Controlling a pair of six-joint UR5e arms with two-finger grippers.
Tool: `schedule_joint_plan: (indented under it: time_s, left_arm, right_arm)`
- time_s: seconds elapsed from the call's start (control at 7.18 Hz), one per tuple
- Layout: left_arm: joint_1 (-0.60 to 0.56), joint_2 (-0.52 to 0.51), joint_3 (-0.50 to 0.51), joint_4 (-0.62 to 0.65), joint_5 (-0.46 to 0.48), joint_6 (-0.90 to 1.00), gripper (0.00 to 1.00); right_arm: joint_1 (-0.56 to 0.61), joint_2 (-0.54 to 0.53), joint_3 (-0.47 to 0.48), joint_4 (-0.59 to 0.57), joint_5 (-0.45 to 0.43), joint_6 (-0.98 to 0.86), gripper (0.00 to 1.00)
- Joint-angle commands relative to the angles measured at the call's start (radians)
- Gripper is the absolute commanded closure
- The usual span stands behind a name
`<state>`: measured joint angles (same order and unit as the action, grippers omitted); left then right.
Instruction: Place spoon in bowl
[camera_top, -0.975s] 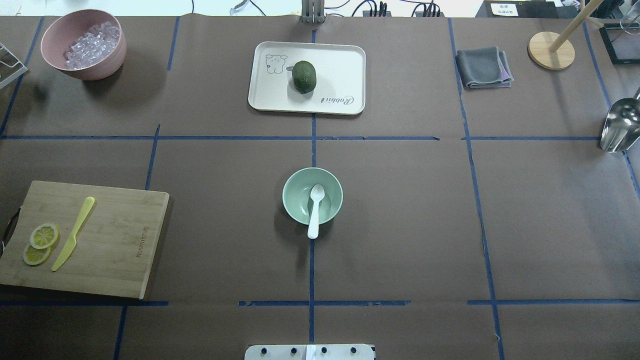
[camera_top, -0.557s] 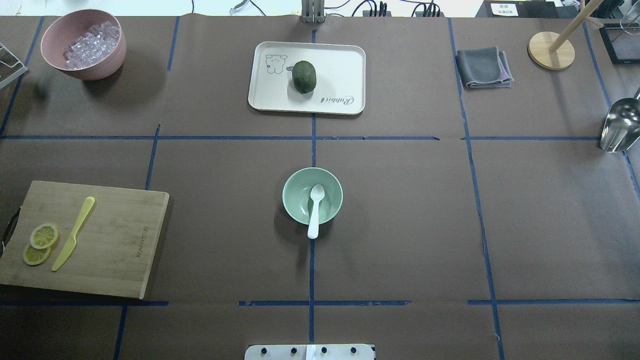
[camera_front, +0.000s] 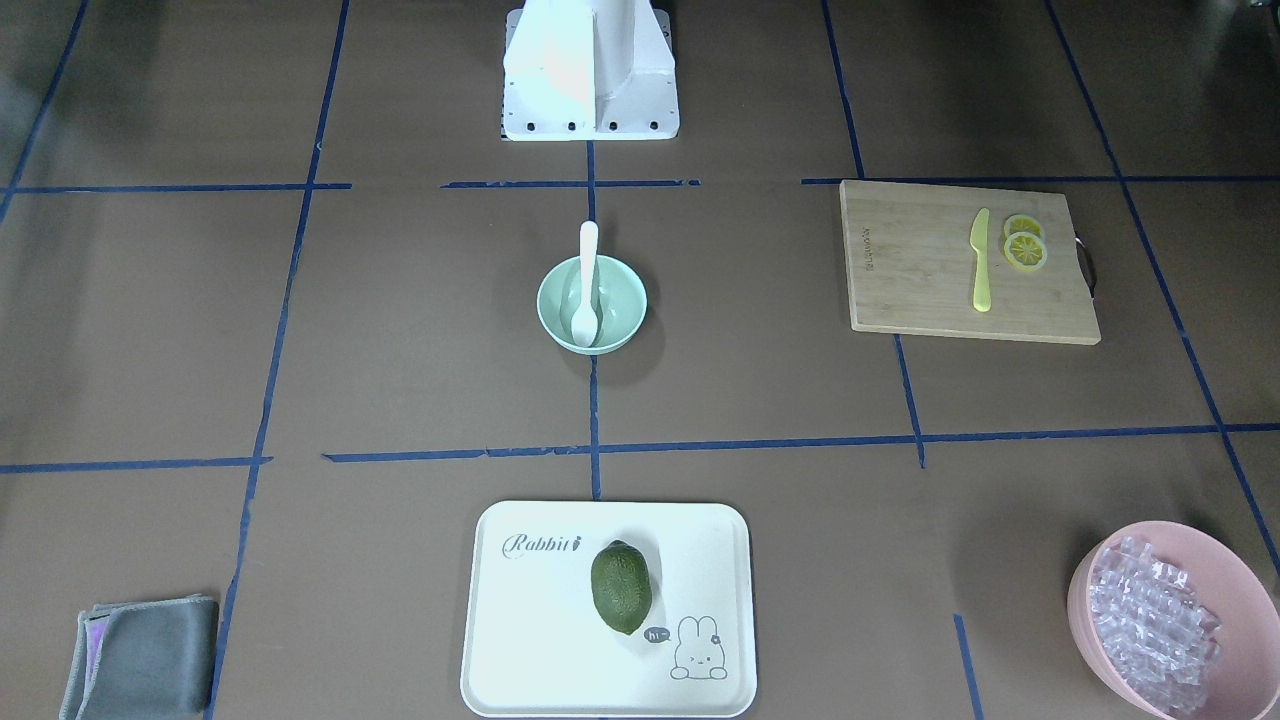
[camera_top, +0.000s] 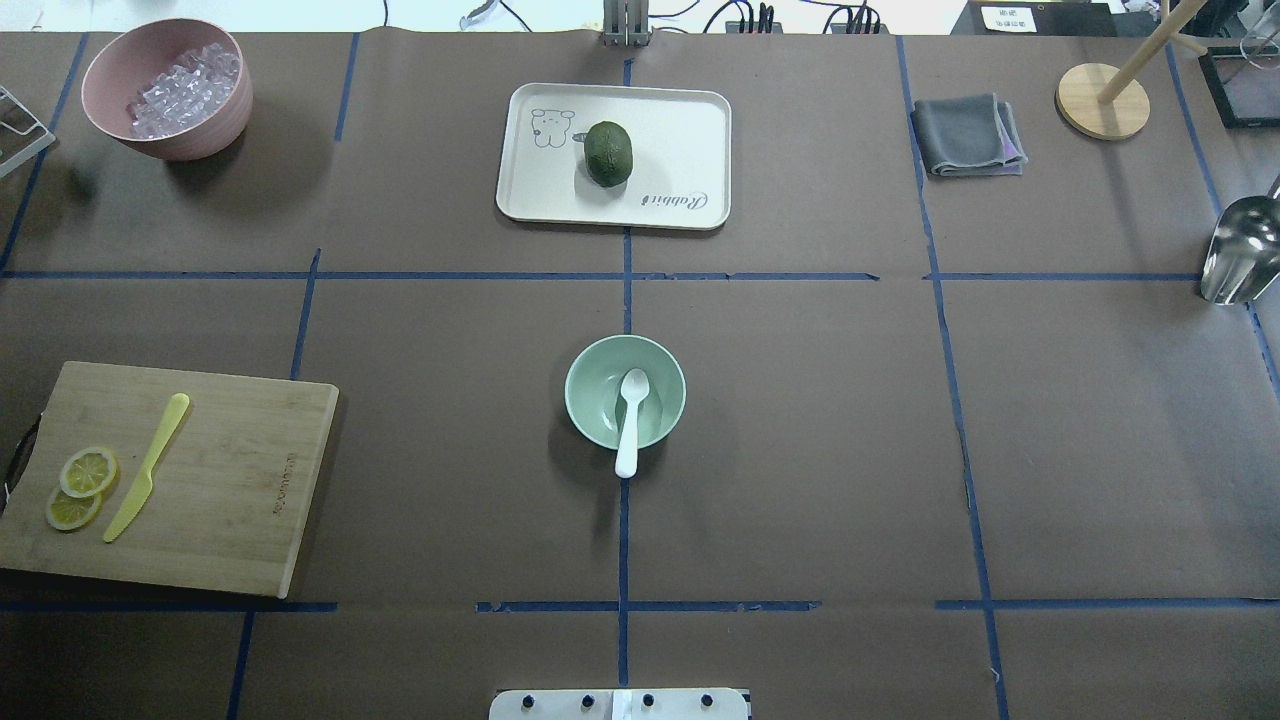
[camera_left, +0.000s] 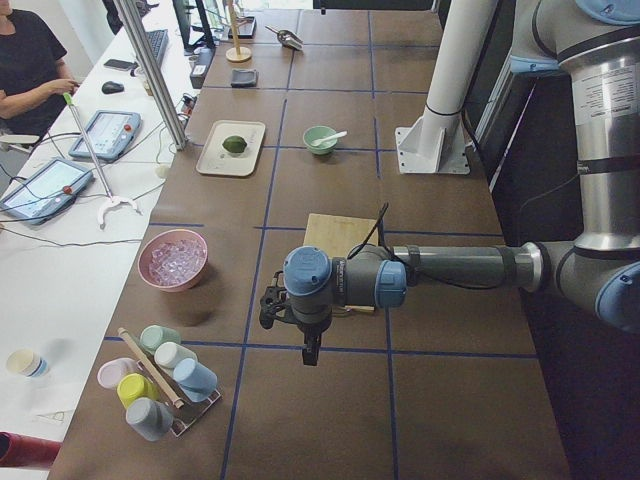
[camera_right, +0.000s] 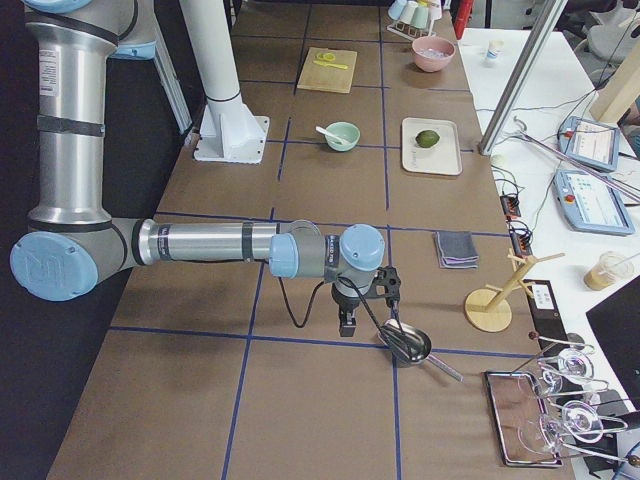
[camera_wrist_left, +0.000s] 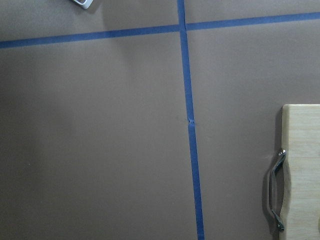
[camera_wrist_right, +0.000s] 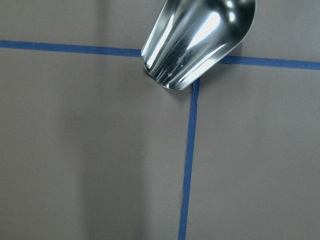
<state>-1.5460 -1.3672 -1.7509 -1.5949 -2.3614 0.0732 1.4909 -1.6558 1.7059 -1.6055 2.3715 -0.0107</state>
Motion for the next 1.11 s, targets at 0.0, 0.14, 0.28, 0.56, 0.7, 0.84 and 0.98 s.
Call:
schedule_joint_plan:
  time_s: [0.0, 0.14, 0.28, 0.56, 0.7, 0.84, 0.98]
  left_arm:
    - [0.004, 0.002, -0.005, 0.004, 0.001, -0.001, 0.00]
    - [0.007, 0.004, -0.001, 0.004, 0.001, 0.000, 0.00]
    - [0.007, 0.004, -0.008, 0.035, 0.001, 0.000, 0.00]
    - [0.010, 0.002, -0.079, 0.174, 0.002, 0.000, 0.00]
    - [0.010, 0.002, -0.075, 0.173, 0.001, 0.000, 0.00]
    - [0.010, 0.000, -0.076, 0.173, -0.001, 0.000, 0.00]
    - [0.010, -0.007, -0.076, 0.173, 0.001, 0.002, 0.00]
  right_arm:
    - [0.021, 0.015, 0.014, -0.014, 0.005, 0.000, 0.00]
    - [0.022, 0.025, 0.017, -0.045, -0.005, 0.000, 0.00]
    - [0.023, 0.027, 0.017, -0.056, -0.021, -0.002, 0.00]
    - [0.023, 0.021, 0.029, -0.057, -0.025, -0.002, 0.00]
    - [0.023, 0.024, 0.035, -0.059, -0.038, 0.000, 0.00]
    - [0.023, 0.024, 0.037, -0.060, -0.037, 0.000, 0.00]
    - [0.023, 0.024, 0.035, -0.060, -0.037, 0.000, 0.00]
